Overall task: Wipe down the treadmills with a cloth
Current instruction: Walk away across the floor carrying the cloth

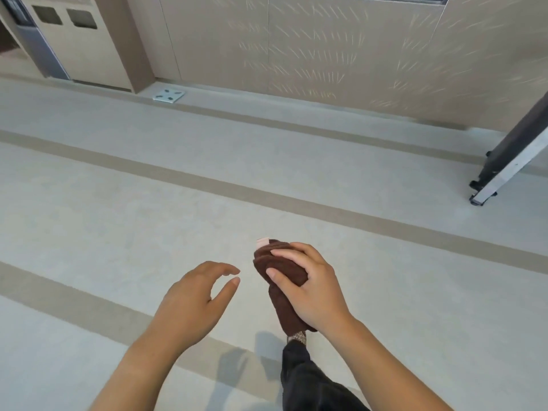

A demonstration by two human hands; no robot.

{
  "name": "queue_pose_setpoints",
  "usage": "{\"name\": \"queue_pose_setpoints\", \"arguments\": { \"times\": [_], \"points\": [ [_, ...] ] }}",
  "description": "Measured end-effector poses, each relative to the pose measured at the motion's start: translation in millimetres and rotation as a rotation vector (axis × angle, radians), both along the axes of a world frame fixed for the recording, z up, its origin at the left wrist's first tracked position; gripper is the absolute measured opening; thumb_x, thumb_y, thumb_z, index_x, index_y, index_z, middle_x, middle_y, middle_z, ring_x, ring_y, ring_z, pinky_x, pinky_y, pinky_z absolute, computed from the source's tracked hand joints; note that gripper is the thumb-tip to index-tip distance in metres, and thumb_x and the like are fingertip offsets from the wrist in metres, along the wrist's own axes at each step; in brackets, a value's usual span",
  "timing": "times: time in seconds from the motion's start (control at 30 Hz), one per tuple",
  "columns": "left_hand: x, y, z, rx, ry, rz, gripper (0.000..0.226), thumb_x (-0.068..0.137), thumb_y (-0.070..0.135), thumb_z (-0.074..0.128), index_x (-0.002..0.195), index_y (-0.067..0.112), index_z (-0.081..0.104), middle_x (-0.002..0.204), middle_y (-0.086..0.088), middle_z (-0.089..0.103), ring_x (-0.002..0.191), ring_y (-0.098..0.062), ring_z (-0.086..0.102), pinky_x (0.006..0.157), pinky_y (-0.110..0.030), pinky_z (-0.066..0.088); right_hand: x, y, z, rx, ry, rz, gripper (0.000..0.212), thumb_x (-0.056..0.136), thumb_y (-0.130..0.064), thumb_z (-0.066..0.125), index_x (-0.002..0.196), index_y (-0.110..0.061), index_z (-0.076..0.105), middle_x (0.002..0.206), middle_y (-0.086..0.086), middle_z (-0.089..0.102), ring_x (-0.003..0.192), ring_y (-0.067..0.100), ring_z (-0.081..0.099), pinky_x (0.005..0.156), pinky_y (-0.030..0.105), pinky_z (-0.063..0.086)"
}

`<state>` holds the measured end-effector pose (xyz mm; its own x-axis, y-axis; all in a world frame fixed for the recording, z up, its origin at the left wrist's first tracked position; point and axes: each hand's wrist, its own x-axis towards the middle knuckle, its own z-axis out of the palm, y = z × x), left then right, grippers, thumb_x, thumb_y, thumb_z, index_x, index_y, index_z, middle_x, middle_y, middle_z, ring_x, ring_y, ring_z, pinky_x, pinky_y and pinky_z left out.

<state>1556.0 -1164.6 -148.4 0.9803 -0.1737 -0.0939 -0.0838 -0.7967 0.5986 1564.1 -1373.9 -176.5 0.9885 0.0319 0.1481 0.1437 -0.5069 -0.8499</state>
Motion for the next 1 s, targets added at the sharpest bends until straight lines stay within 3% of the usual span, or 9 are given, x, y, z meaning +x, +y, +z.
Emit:
{"name": "queue_pose_setpoints", "arguments": {
  "times": [0.13,0.3,0.4,0.57,0.77,1.0],
  "points": [
    [114.1,0.4,-7.8,0.011,-0.011,-0.008,0.026,0.088,0.051,0.04,0.106,0.044,0.056,0.11,0.027,0.054,0.092,0.002,0.055,0.078,-0.026,0.046,115.6,-6.1,-7.8,-0.002,-0.033,-0.017,0.028,0.079,-0.041,0.07,0.107,-0.039,0.067,0.119,-0.017,0.056,0.111,-0.002,0.051,0.097,0.013,0.036],
    [254.0,2.6,-3.2,0.032,-0.003,0.053,0.026,0.089,0.05,0.04,0.109,0.044,0.054,0.11,0.024,0.056,0.094,-0.001,0.055,0.081,-0.029,0.047,270.9,-5.1,-1.8,0.014,-0.041,0.048,0.03,0.078,-0.047,0.067,0.107,-0.041,0.066,0.12,-0.019,0.055,0.112,-0.002,0.052,0.096,0.016,0.039],
    [325.2,18.1,0.6,0.029,-0.013,0.124,0.027,0.088,0.05,0.041,0.112,0.044,0.053,0.11,0.024,0.056,0.096,0.0,0.054,0.081,-0.028,0.047,356.7,13.8,2.2,0.04,-0.031,0.105,0.032,0.076,-0.052,0.064,0.107,-0.044,0.063,0.117,-0.028,0.052,0.111,-0.007,0.05,0.092,0.007,0.035],
    [413.9,69.3,-5.9,0.041,0.002,0.297,0.029,0.087,0.052,0.041,0.112,0.044,0.053,0.108,0.025,0.055,0.086,-0.002,0.059,0.079,-0.027,0.048,478.5,78.4,-0.7,0.035,-0.002,0.267,0.032,0.074,-0.055,0.061,0.105,-0.05,0.061,0.117,-0.035,0.048,0.11,-0.012,0.048,0.088,-0.002,0.029],
    [544.8,159.1,-23.7,-0.002,0.001,0.451,0.027,0.087,0.052,0.041,0.11,0.045,0.053,0.108,0.024,0.056,0.087,-0.003,0.059,0.079,-0.028,0.047,636.3,182.4,-7.0,-0.024,-0.059,0.457,0.027,0.08,-0.04,0.069,0.107,-0.037,0.067,0.114,-0.022,0.055,0.108,-0.006,0.052,0.094,0.005,0.033],
    [737.0,269.6,-4.9,-0.021,-0.043,0.494,0.029,0.089,0.049,0.041,0.112,0.04,0.055,0.111,0.022,0.056,0.089,-0.004,0.058,0.077,-0.029,0.047,827.9,273.1,4.6,-0.05,-0.075,0.472,0.024,0.08,-0.036,0.07,0.105,-0.037,0.068,0.114,-0.021,0.058,0.106,-0.012,0.051,0.087,0.0,0.031]
  ]
}}
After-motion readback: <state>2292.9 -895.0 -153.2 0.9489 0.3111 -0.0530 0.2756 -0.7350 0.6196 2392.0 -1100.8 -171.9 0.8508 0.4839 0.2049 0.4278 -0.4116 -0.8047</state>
